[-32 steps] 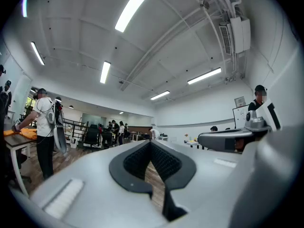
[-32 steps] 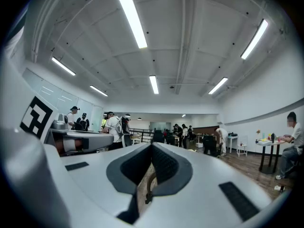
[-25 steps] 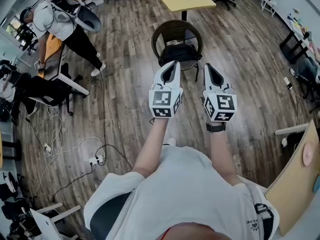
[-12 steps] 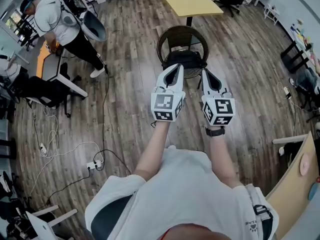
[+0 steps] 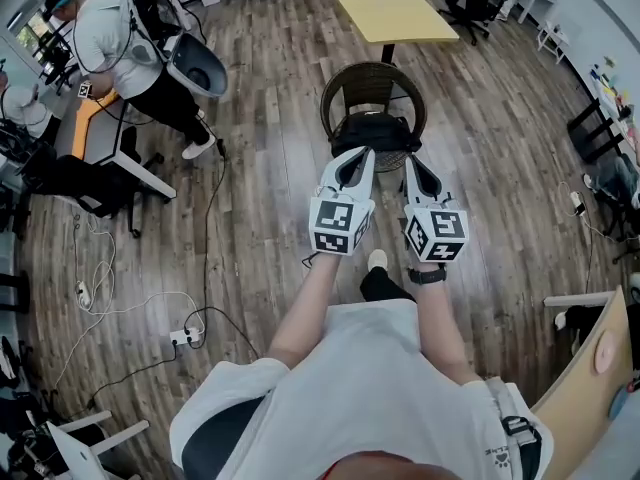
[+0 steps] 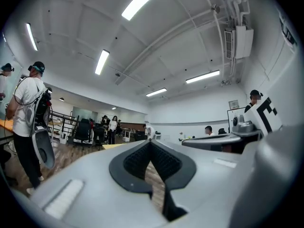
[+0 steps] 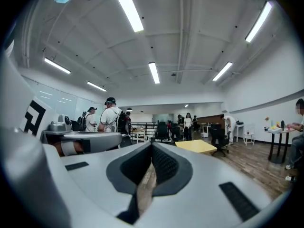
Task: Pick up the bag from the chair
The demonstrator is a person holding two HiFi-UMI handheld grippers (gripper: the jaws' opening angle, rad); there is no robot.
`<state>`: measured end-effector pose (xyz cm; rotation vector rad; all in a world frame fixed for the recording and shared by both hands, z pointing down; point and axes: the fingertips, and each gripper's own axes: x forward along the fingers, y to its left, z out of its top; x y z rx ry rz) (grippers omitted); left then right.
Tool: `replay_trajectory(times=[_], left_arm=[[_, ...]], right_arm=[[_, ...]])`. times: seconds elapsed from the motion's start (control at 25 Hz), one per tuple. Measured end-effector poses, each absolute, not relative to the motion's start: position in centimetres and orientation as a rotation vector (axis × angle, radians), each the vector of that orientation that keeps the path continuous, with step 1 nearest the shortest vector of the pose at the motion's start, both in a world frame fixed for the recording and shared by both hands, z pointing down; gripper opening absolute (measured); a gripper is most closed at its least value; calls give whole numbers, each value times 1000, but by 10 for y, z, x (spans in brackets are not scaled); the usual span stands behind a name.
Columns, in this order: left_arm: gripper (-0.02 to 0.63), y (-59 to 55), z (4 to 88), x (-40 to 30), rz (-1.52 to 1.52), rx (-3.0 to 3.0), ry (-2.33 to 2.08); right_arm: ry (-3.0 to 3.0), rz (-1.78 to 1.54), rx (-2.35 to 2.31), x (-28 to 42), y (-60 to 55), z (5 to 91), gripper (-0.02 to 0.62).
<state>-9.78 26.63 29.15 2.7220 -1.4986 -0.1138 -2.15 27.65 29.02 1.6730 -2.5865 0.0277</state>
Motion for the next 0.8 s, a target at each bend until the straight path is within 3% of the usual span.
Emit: replay_trajectory(times=[0.8], left_arm=[[9, 39, 273, -46, -85, 2648, -1698]], right_arm=[[-2743, 61, 1583, 50, 38, 267, 9]])
